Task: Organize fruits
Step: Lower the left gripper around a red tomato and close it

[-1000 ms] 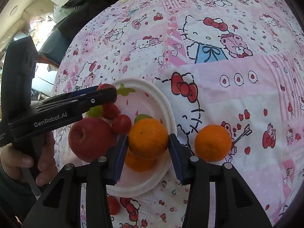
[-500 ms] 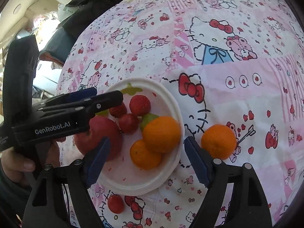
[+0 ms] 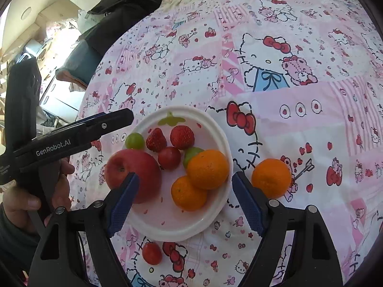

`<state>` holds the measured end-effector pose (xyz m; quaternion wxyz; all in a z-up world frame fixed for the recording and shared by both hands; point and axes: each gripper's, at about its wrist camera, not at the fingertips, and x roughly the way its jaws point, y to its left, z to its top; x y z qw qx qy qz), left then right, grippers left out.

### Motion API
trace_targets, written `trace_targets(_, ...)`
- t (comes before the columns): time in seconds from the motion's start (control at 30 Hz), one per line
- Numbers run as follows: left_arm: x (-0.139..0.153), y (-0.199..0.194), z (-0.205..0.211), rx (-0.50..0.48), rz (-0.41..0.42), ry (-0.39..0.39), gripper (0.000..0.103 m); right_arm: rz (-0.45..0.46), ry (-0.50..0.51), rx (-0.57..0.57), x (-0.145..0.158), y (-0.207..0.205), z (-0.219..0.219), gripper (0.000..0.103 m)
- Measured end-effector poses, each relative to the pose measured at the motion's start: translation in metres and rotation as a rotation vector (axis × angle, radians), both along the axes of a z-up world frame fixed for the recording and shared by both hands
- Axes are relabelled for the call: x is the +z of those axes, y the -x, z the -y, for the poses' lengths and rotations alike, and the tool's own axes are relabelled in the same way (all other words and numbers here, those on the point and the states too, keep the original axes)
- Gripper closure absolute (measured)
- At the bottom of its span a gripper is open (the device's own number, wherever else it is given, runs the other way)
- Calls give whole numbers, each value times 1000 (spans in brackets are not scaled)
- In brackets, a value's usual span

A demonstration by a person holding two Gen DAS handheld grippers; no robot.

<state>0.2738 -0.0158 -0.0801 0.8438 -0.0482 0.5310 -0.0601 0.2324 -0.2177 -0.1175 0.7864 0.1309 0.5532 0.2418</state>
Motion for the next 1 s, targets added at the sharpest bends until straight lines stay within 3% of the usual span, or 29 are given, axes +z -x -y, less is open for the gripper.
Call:
trace_targets(0.43,34,48,-24,59,45,26,21,71,-47,-98,43,21,35,20)
trace_targets(0.7,21,94,-19,61,-26,41,21,67,-76,-213,55,34,68,20)
trace_targets(0.87,-1,126,9,-32,-98,46,21,45,-80,-286,56,44,88,20)
trace_targets(1.0,-31,146,50,-269,-204,-4,21,25,-90,-321,52,50,101,20)
